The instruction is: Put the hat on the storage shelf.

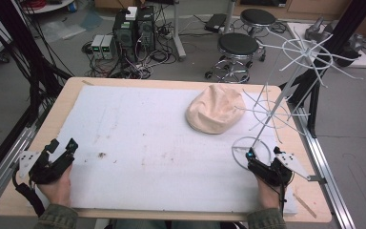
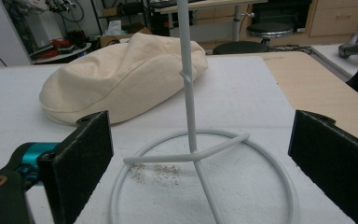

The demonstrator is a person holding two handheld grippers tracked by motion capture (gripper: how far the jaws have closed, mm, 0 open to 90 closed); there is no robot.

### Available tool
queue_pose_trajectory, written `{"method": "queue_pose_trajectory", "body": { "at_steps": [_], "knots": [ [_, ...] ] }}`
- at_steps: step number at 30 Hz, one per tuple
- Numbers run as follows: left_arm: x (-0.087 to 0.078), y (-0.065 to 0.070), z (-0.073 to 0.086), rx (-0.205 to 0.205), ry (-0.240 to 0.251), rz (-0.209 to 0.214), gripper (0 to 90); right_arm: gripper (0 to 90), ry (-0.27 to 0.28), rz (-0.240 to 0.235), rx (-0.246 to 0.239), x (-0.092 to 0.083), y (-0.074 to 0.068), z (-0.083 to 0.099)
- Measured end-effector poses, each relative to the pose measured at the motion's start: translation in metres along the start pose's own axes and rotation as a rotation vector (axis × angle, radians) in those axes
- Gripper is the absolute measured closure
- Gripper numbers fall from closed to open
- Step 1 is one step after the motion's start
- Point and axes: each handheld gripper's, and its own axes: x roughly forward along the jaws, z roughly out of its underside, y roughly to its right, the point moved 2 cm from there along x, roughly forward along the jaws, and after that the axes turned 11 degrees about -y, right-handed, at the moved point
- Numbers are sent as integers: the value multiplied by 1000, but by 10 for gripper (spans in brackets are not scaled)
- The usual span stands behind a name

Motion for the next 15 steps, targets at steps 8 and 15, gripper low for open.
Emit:
{"method": "queue_pose_trajectory", "body": {
  "at_steps": [8, 15],
  "knots": [
    [0, 0, 0, -2, 1, 4, 340, 55, -1, 2, 0, 0, 0, 0],
    [1, 0, 0, -5, 0, 10, 339, 55, 5, 3, 0, -1, 0, 0]
  ]
}}
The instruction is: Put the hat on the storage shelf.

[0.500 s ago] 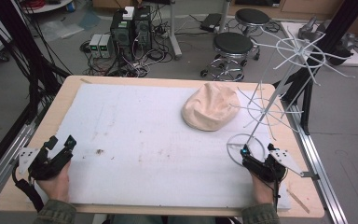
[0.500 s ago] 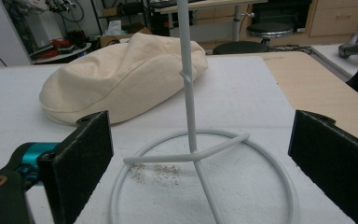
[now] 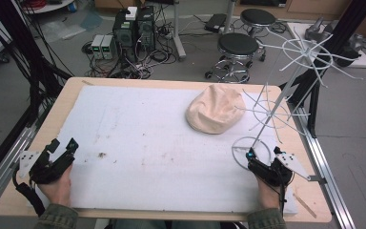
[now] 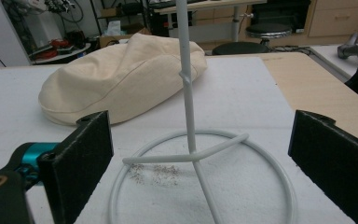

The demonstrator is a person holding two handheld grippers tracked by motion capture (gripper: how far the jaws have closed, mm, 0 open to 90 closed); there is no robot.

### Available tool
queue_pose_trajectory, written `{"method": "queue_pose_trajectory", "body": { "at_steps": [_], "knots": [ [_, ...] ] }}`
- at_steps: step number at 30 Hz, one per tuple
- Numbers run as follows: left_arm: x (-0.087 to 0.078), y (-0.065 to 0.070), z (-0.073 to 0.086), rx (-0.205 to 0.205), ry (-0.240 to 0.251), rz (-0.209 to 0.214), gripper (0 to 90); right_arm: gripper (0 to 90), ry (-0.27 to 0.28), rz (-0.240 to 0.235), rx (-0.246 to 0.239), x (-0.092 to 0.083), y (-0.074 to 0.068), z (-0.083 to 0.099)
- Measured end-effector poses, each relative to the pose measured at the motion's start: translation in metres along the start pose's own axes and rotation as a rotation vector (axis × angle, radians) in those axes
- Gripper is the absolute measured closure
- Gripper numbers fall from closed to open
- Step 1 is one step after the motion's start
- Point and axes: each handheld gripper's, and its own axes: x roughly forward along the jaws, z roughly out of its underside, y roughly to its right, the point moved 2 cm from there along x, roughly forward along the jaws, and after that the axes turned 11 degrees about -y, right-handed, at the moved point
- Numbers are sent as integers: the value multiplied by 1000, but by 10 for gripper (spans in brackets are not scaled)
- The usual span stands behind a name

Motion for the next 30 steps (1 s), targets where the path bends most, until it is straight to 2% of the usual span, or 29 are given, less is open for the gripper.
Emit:
{"method": "queue_pose_trajectory", "body": {
  "at_steps": [21, 30],
  "knots": [
    [-1, 3, -2, 1, 9, 6, 337, 55, 20, 23, -24, -3, -2, -2],
    [-1, 8, -2, 24, 4, 24, 336, 55, 15, 21, -22, -2, -2, -2]
  ]
}}
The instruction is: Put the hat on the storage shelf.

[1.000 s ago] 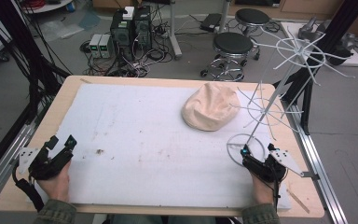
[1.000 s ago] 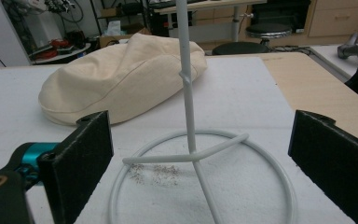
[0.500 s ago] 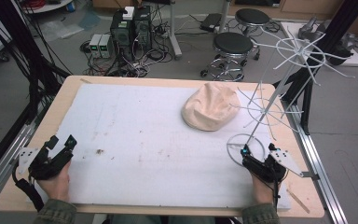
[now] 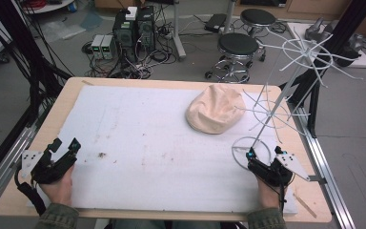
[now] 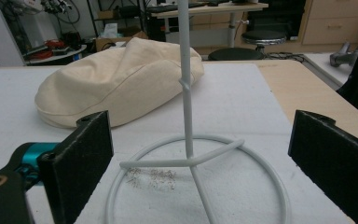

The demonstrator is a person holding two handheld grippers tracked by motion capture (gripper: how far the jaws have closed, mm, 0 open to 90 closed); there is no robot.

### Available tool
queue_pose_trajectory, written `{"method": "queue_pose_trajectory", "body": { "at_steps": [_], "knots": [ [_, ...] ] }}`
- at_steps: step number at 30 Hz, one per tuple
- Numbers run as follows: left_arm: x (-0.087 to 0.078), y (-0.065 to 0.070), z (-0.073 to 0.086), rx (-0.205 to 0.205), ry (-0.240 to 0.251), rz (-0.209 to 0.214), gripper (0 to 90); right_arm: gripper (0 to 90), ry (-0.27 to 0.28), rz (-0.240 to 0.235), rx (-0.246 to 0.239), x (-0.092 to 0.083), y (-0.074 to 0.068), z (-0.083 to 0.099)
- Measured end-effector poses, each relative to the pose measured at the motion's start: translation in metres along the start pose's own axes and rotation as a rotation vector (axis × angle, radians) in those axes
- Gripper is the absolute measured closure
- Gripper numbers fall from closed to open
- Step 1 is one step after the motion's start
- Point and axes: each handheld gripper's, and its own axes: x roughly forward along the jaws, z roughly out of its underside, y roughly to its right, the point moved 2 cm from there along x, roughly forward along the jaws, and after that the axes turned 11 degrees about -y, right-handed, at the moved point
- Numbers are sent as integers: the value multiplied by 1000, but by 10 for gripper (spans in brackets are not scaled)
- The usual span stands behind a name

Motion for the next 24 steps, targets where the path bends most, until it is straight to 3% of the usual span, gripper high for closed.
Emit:
{"method": "queue_pose_trajectory", "body": {
  "at_steps": [5, 9, 13, 16, 19, 24],
  "knots": [
    [-2, 3, -6, 2, 11, 24, 328, 55, 3, -2, 4, -1, -1, 0],
    [-1, 10, -8, -5, 4, 76, 320, 56, -1, -4, -11, 0, -1, 0],
    [3, 21, -16, 22, -7, 138, 319, 55, 1, -11, -21, 0, -3, 0],
    [4, 27, -23, 9, -2, 181, 319, 55, 2, -14, -27, 1, -4, 0],
    [5, 34, -29, -8, 13, 212, 325, 56, -4, -24, -26, 0, -6, 0],
    [13, 46, -38, 18, 0, 238, 327, 55, 0, -30, -26, 0, -7, 0]
  ]
}}
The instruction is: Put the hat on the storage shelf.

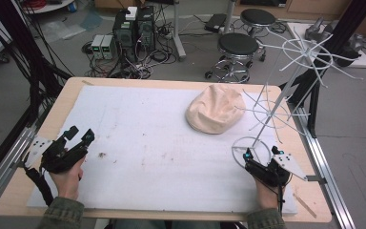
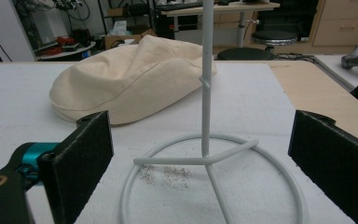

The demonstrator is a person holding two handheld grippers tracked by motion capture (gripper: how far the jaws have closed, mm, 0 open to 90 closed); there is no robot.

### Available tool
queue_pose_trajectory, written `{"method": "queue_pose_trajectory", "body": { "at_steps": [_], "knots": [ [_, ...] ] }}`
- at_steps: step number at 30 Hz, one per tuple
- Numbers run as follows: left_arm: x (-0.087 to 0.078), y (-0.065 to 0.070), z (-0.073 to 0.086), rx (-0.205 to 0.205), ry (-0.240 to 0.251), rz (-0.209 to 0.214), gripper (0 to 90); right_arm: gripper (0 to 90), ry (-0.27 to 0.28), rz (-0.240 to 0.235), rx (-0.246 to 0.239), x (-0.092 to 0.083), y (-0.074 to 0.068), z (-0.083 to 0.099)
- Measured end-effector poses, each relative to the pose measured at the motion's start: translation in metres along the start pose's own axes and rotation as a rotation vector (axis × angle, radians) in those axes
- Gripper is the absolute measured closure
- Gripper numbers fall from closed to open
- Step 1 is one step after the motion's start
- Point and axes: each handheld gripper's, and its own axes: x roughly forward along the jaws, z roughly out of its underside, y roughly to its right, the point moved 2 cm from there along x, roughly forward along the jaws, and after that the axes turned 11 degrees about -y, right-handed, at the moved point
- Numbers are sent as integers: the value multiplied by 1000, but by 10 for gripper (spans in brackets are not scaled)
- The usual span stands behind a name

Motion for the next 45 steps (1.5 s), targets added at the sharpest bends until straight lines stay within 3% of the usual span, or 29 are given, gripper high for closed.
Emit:
{"method": "queue_pose_trajectory", "body": {
  "at_steps": [12, 23, 39, 45],
  "knots": [
    [31, 37, -37, 99, -48, 79, 305, 56, -2, -12, -7, -1, -1, 1],
    [57, 62, -60, 139, -96, 124, 319, 56, -1, -20, -8, -2, -1, 1],
    [105, 102, -66, 195, -160, 193, 327, 56, -4, -20, -1, -1, 0, 2],
    [122, 120, -65, 220, -191, 240, 329, 56, -10, -21, 0, -1, 0, 2]
  ]
}}
